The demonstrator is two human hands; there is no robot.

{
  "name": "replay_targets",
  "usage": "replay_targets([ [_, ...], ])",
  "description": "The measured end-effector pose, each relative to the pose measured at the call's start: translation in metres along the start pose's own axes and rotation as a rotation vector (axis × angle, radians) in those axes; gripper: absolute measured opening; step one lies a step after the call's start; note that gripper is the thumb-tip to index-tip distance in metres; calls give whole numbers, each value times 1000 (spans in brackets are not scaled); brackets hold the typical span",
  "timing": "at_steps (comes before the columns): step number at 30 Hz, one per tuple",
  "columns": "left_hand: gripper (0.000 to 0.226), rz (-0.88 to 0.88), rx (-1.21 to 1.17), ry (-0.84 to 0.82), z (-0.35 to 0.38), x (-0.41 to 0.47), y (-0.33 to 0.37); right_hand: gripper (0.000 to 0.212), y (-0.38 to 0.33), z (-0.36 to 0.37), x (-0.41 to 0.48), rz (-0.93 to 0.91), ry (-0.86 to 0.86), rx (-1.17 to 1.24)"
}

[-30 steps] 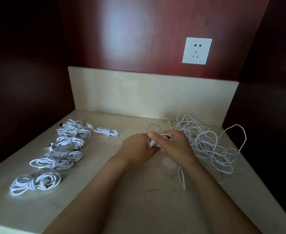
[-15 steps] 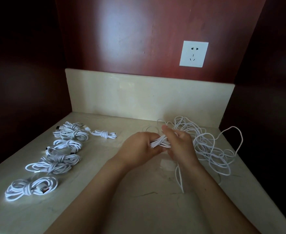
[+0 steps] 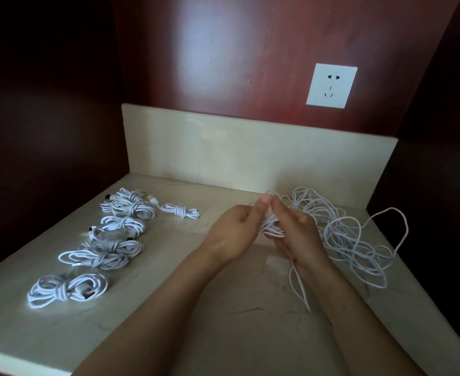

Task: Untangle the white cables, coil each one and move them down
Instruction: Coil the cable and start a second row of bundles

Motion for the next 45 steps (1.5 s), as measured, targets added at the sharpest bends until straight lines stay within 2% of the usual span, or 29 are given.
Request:
replay_targets([
  [2, 63, 23, 0, 116, 0, 2, -3, 41, 1, 3, -1, 1, 16, 38],
  [5, 42, 60, -4, 186, 0, 7, -8, 41, 2, 2, -2, -15, 11, 49],
  [7, 42, 60, -66, 185, -2, 10, -13, 41, 1, 1, -4, -38, -6, 26],
  [11, 42, 60, -146, 185, -11, 15, -22, 21, -4, -3, -3, -48, -37, 90],
  [14, 37, 44, -94, 188, -16, 17, -29, 25, -10, -12, -2, -94, -37, 48],
  [17, 44, 68, -80, 109, -12, 14, -26, 20, -16, -16, -4, -117, -64, 43],
  [21, 52, 98, -233, 29, -6, 12, -14, 16, -10, -16, 0, -99, -87, 27],
  [24, 51, 123, -315, 82, -9, 12, -10, 17, -1, -12, 2, -75, -120, -44],
  [27, 46, 134, -350, 220, -16, 13, -11, 21, 6, -1, 1, -79, -190, -118],
  [31, 43, 123, -182, 372, -24, 12, -22, 26, 8, 13, -9, -296, -358, -565],
  [33, 40, 54, 1, 416, -25, 9, -25, 28, 9, 18, -14, -350, -436, -665],
  [35, 36, 11, 136, 449, -27, 6, -24, 31, 7, 19, -17, -346, -457, -625],
  [39, 33, -3, 219, 450, -30, 5, -24, 19, -7, 18, -19, -269, -414, -454],
  [45, 35, 85, 241, 314, -18, 8, -25, 32, -21, 5, -16, -198, -254, -318],
])
Point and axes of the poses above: each hand's wrist, its own x-axis towards the middle knuckle, its own z-axis out of the palm, y = z × x, the point moved 3 cm from there along x, towards the middle knuckle, and after that the axes turned 3 degrees about x, right-handed, at the moved point
